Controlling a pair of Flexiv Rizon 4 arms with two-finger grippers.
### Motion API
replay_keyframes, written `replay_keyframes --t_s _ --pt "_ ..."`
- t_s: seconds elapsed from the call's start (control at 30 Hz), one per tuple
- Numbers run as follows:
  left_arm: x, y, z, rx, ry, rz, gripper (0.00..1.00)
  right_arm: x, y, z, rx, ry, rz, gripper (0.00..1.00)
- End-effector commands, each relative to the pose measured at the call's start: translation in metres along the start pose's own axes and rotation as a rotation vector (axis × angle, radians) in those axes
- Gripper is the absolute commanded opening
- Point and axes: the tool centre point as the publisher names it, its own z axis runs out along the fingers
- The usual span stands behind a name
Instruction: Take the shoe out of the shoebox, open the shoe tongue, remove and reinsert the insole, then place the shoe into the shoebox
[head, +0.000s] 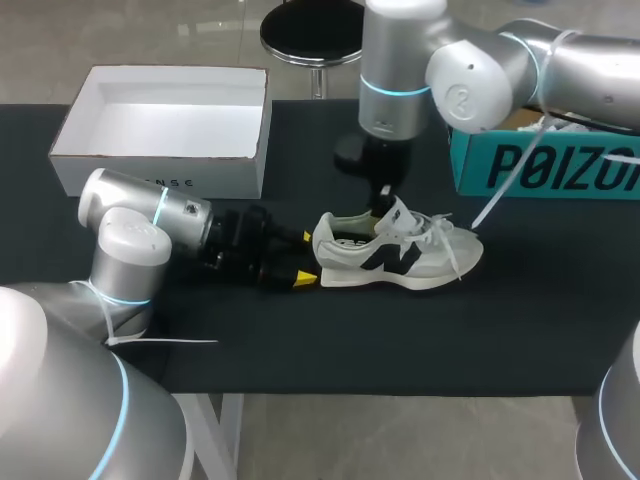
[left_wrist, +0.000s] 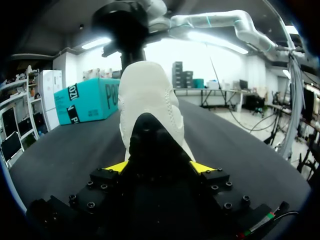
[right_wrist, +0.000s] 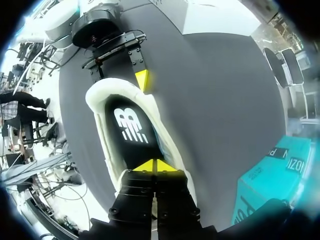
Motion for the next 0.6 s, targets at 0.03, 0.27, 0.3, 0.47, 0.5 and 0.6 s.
replay_keyframes --t_s 0.03,0.27,0.3,0.47,0.5,0.6 --pt "-0.001 0.002 0.002 -0.002 0.001 0.0 0.0 0.003 -0.003 0.003 -0.004 0.005 -0.003 0.0" --pt "-0.001 0.002 0.002 -0.002 0.001 0.0 0.0 0.008 0.004 0.017 0.006 0.03 -0.037 0.0" --pt "-0.001 0.002 0.002 -0.002 0.001 0.0 0.0 0.008 0.005 0.018 0.009 0.03 -0.042 0.02" --pt "-0.001 0.002 0.002 -0.002 0.001 0.0 0.0 0.007 0.005 0.022 0.013 0.038 -0.046 0.35" --pt "-0.001 0.002 0.002 -0.002 0.001 0.0 0.0 0.007 0.005 0.023 0.013 0.039 -0.046 0.36" --pt "-0.001 0.002 0.002 -0.002 0.001 0.0 0.0 0.005 0.005 0.025 0.022 0.047 -0.047 0.4"
